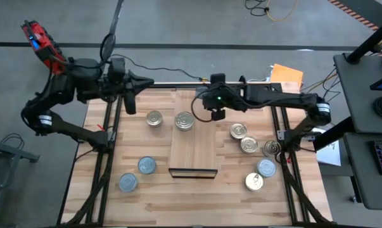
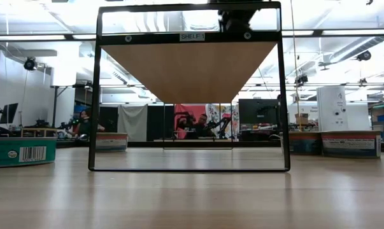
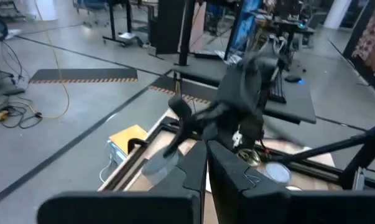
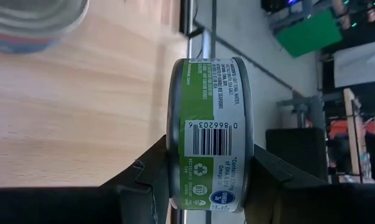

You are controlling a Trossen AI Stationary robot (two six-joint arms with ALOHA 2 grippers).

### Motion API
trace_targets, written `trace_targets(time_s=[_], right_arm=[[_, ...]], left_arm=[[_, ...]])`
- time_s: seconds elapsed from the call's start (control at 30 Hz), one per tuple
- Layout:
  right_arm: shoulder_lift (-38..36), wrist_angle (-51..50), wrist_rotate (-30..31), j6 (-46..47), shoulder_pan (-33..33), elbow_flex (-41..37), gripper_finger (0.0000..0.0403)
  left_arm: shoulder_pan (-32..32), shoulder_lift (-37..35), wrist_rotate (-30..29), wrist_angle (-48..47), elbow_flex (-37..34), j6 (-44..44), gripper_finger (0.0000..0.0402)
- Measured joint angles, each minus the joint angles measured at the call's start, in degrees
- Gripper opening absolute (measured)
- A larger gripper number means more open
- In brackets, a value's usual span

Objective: Stack canned seafood by type on shelf
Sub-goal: Put the green tuna can on the shelf

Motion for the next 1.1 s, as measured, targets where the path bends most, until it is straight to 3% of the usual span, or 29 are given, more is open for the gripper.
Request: trace_targets(time_s=[1.1], right_arm=[[7.41,-0.19,-0.08,5.45,-2.13,-0.09,0.0132]], left_arm=[[0.00,-0.10,-0.03,-1.16,-0.24,1.30,0.0000]])
